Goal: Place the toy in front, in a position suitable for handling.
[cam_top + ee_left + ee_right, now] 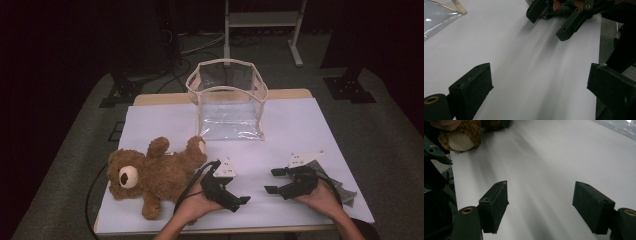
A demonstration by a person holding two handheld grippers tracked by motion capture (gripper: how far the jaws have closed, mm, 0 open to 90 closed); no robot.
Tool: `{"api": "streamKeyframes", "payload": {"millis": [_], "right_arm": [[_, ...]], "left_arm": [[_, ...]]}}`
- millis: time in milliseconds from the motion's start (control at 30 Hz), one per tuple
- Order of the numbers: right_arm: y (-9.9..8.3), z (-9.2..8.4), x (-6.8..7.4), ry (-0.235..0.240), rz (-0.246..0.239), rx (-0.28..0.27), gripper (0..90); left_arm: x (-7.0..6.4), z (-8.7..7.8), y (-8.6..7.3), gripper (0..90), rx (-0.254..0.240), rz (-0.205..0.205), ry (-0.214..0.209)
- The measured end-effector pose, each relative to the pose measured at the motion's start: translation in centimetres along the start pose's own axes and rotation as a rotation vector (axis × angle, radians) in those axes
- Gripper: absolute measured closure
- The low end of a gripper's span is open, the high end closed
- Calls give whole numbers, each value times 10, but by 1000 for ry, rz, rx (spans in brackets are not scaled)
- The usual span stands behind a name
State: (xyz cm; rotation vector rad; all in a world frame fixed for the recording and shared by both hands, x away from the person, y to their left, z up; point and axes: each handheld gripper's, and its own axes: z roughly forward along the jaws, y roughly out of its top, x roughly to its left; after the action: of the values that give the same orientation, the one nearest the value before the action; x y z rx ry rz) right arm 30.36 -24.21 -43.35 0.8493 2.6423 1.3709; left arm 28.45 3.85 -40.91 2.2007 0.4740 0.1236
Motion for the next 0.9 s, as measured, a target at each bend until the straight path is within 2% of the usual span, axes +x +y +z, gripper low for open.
{"api": "streamKeyframes", "payload": {"millis": [233, 567, 900], "right_arm": [[-1, 2, -1, 9, 6, 9, 270], [-1, 2, 2, 14, -6, 21, 270], [0, 6, 4, 20, -17, 29, 269]], "left_arm": [[-3, -2, 3, 50, -8, 13, -18], [-8, -19, 12, 50, -31, 76, -52], [-4, -40, 19, 55, -58, 101, -39]]}}
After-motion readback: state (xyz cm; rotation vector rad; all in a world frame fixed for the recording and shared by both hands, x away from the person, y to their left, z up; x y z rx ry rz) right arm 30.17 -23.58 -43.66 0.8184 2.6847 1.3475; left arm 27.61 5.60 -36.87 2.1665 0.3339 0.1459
